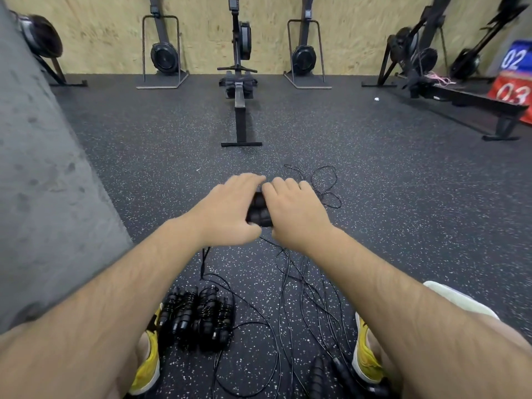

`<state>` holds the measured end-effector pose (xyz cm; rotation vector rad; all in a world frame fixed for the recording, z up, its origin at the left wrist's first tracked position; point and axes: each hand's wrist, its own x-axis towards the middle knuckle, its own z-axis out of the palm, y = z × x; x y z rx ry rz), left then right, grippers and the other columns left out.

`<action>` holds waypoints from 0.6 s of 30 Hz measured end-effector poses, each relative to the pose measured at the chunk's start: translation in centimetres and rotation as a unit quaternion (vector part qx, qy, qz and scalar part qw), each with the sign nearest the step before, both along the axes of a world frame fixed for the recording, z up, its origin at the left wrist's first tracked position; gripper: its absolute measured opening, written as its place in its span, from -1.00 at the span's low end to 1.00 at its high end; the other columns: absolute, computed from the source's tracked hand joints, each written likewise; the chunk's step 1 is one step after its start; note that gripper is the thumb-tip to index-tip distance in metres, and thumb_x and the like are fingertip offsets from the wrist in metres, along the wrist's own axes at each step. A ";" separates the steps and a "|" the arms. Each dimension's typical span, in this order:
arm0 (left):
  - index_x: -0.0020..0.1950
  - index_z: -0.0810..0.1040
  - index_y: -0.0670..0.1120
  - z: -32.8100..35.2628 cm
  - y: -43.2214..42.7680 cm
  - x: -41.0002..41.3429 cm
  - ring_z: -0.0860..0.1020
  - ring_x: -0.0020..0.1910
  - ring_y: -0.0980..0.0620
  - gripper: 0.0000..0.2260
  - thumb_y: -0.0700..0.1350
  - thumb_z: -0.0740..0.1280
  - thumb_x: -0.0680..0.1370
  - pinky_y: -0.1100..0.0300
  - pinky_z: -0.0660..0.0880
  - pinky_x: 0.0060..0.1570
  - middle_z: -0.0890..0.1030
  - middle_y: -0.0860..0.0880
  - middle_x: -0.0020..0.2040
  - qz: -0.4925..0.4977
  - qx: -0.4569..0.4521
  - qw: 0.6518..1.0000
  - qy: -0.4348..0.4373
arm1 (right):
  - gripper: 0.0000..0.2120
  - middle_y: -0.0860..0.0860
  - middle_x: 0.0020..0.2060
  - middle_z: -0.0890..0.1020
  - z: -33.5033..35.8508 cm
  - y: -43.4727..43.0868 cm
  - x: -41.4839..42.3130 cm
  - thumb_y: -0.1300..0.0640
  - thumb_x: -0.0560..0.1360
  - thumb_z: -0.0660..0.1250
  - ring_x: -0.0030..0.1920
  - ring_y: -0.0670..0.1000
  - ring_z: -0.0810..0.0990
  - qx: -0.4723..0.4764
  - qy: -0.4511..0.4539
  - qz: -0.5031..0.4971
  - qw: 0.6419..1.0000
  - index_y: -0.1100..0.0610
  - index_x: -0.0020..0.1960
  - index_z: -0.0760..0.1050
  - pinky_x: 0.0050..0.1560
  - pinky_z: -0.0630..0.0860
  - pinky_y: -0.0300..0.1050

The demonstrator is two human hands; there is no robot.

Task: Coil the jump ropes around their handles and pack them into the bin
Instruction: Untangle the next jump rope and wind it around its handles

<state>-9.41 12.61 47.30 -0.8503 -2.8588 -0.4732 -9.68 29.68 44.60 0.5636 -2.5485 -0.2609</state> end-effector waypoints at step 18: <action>0.27 0.34 -0.01 1.2 -0.6 -0.9 0.48 0.10 -0.17 -0.58 -0.12 0.38 0.45 -0.04 0.46 -0.10 0.51 -0.05 0.14 0.165 0.043 0.980 0.107 | -0.01 0.06 0.40 0.42 1.0 1.4 -0.5 0.02 0.33 0.62 0.29 0.00 0.44 -0.570 -0.261 -0.135 0.767 0.08 0.56 0.09 0.26 0.39 -0.05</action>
